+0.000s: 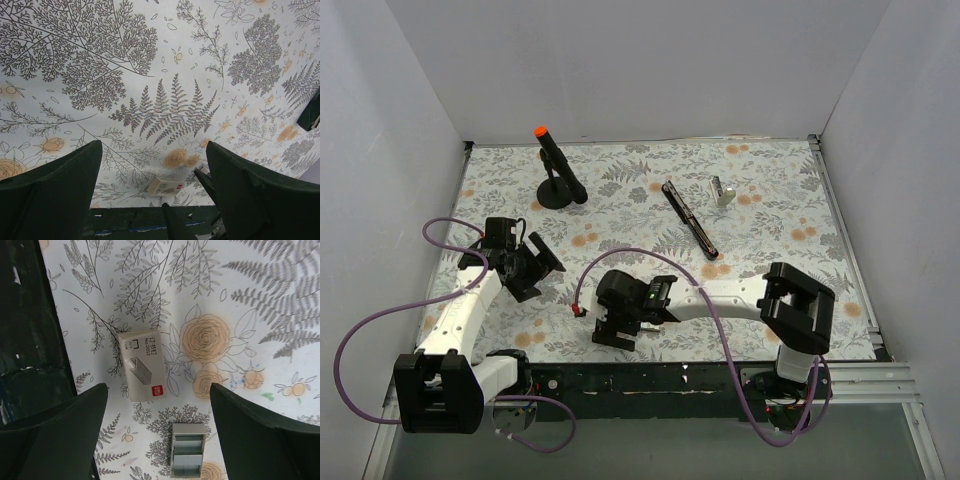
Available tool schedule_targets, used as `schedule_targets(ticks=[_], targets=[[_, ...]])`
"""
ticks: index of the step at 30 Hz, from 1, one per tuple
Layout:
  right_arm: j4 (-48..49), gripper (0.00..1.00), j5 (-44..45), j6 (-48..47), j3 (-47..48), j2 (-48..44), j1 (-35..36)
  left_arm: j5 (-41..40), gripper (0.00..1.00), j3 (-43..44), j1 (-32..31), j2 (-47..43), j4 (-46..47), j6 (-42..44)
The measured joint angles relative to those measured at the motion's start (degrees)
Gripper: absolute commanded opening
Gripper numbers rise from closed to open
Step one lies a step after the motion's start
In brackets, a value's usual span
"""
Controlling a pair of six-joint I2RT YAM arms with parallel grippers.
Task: Unload the staples from the stapler
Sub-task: Move the shell to the center of the board.
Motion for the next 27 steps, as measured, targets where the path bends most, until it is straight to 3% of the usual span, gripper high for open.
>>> schedule_targets(ticks=[12, 27], targets=[[-2.9, 0.82, 5.2, 1.8, 2.4, 5.0, 3.8, 0.3, 0.83, 0.0, 0.0, 1.0, 0.1, 0.0], [-4.9, 0.63, 6.9, 3.1, 6.0, 7.4, 6.2, 0.4, 0.82, -0.7, 0.0, 1.0, 0.5, 0.0]])
